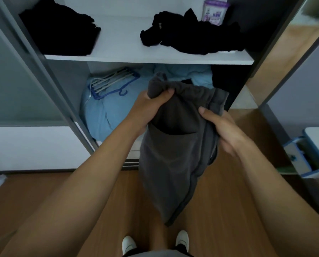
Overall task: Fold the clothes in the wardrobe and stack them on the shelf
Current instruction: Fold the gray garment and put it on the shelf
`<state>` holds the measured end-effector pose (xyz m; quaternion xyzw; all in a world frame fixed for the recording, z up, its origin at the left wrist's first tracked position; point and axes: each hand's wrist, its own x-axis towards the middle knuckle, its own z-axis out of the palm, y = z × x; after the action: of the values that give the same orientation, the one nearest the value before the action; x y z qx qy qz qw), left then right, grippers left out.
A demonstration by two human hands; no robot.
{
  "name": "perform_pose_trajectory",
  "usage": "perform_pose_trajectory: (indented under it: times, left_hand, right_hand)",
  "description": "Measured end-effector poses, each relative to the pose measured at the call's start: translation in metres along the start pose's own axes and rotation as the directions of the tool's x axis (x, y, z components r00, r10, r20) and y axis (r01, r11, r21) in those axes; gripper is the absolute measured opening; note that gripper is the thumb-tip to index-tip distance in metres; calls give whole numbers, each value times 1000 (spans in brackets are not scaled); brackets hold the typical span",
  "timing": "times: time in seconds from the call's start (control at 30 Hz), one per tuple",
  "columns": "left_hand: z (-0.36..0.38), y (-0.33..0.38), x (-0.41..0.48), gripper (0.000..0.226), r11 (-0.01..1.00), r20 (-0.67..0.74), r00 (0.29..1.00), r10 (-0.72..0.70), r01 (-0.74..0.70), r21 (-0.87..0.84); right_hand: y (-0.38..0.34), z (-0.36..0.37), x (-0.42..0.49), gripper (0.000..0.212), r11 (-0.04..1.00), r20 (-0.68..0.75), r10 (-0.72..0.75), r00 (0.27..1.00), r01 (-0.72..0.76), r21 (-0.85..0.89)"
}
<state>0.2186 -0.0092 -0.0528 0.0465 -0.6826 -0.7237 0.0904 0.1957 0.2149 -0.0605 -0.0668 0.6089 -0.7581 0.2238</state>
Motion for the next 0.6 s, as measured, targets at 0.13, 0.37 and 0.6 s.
perform_pose_trajectory:
  times: [0.13, 0.37, 0.6]
  left_hand:
    - [-20, -18, -5, 33, 976, 22, 976, -217, 216, 24]
    - [-23, -27, -23, 26, 939, -7, 942, -337, 335, -74]
    - [-14, 15, -2, 30, 864, -27, 922, -387, 352, -360]
  right_hand:
    - [6, 20, -1, 20, 984, -94, -30, 995, 46, 170]
    - [-21, 30, 8, 28, 937, -108, 269, 957, -234, 260]
    - [12, 20, 6, 42, 952, -58, 206, 977, -186, 243]
